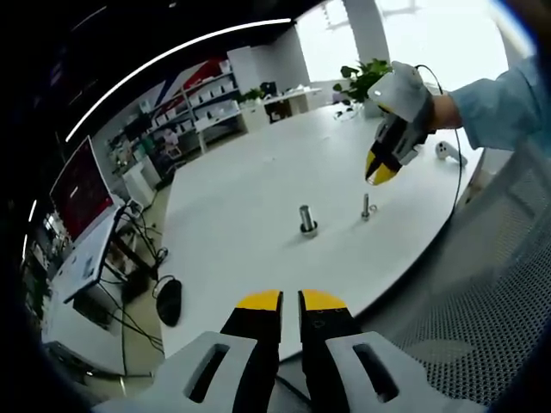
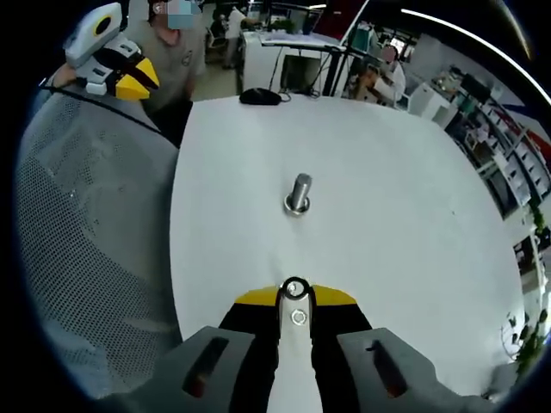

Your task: Place the washer onto the threaded stud by aligning its center hole with the stud, sliding it down to the base, and recovering from edge contact or off-axis alignment until the washer reaches the visible bottom stop.

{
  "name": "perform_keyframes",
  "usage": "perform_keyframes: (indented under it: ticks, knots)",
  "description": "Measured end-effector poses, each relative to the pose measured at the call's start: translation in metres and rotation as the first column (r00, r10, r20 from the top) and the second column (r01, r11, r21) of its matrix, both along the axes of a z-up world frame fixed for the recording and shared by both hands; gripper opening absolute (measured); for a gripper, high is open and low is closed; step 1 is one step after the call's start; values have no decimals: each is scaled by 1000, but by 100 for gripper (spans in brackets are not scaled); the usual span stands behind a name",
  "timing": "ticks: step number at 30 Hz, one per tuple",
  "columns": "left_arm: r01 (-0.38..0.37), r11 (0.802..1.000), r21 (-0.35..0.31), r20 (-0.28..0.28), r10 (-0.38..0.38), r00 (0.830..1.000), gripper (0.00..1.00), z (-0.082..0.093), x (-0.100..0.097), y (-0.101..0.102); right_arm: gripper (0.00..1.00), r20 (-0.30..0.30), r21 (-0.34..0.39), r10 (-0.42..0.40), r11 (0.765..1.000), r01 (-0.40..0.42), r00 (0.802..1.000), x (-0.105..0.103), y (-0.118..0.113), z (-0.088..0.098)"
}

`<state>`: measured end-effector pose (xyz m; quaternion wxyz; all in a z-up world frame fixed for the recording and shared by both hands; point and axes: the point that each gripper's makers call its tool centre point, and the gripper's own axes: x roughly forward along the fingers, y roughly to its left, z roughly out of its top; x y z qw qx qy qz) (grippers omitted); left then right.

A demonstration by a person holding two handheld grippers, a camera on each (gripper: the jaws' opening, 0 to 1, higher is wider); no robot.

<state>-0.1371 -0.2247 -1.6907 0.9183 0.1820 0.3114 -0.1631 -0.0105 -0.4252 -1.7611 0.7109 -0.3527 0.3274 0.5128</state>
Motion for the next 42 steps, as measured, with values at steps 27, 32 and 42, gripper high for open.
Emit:
perform_keyframes:
  ticks: [27,32,42]
  knots:
    - [6,1000,6,-12,-6,1000,5,-2,-2,-1,13,-11,-22,-13,1000,13,1000,-3,-9,-2]
    - [4,1000,5,-11,-4,1000,5,-2,-1,0,13,-7,-20,-5,1000,5,1000,-4,-8,-3]
    - [-1,1000,7,-11,2,1000,5,-2,-1,1,13,4,-26,9,1000,-9,1000,-2,-2,-2]
